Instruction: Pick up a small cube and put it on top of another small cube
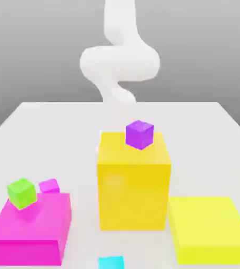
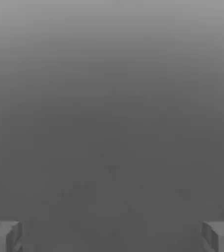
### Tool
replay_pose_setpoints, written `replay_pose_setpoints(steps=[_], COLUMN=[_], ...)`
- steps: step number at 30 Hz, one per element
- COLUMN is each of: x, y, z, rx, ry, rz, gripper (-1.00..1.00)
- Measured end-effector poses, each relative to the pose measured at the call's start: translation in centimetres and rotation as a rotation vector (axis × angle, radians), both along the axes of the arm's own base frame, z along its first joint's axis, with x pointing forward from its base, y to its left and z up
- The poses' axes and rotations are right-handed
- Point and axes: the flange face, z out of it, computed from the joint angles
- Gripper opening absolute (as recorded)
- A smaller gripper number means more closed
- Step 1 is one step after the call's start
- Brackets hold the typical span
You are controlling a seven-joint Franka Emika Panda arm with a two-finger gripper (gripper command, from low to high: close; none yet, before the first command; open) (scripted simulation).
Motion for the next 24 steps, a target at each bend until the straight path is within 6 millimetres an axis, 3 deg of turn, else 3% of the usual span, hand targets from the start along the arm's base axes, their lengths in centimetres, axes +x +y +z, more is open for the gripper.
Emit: replay_pose_setpoints(steps=[6, 12, 18, 24], x=[7.1, 12.1, 15.1, 15.9], y=[-0.3, -0.6, -0.8, -1.2], z=[-8.4, -18.0, -28.5, -39.4], rx=[-0.005, -0.012, -0.02, -0.031], ry=[0.156, 0.308, 0.46, 0.612], rz=[0.022, 0.041, 0.059, 0.077], gripper=[0.0, 0.0, 0.0, 0.0])
